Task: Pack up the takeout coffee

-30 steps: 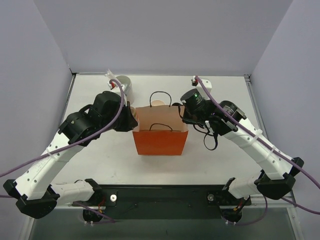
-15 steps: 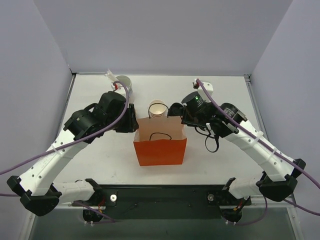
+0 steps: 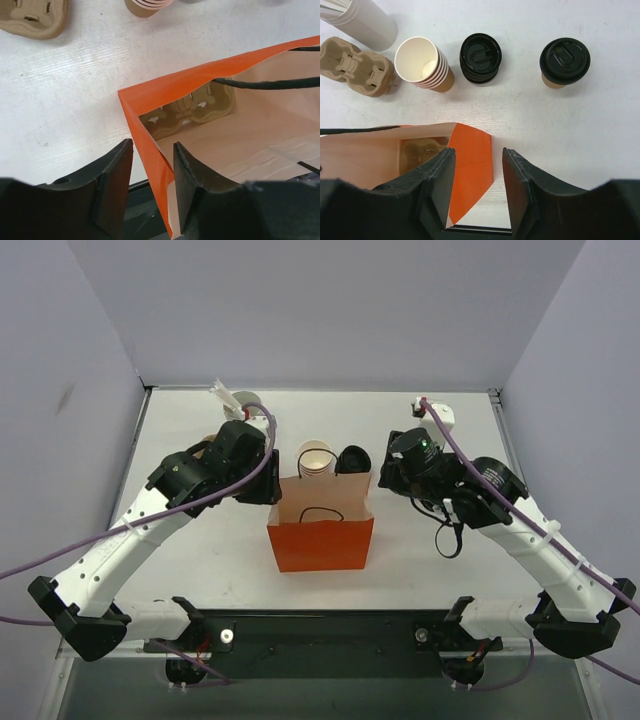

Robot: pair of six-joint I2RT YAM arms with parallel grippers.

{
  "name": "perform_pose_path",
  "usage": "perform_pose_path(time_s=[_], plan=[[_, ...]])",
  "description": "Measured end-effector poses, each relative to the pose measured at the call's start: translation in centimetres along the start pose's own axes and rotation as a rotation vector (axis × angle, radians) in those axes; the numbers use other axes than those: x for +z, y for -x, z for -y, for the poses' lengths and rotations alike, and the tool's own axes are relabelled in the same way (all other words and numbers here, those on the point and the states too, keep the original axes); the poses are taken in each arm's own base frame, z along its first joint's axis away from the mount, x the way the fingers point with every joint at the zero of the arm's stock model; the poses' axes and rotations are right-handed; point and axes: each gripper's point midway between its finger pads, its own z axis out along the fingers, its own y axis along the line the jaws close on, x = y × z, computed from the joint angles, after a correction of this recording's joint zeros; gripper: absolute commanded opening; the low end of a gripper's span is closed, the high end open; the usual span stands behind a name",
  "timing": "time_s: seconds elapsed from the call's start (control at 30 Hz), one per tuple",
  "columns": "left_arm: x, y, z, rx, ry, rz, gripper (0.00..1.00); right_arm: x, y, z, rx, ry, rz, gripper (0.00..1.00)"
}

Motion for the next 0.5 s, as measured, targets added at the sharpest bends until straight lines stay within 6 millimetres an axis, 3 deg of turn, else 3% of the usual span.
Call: perform_pose_path(time_s=[0.13,0.2,0.37,0.5], plan=[[0.1,0.3,-0.5,0.024,0.022,0.017,0.28,0.5,-0.1,0.9,-0.021,-0.032,0.000,0.46],[0.1,0.5,-0.5,0.043,0.023,0.025,0.24,0.9,0.3,1.9,-0.031,-0.066,0.007,0.50],[0.5,0.6,-0.3,0.080,0.002,0.033,0.01,2.4,2.1,5.5,-0.052,-0.178,0.028,0.62],[0.5,0.5,0.2,0.091,-0.033,0.034,0.00,4.2,3.1,8.4,-0.040,-0.259,0.009,0.69]])
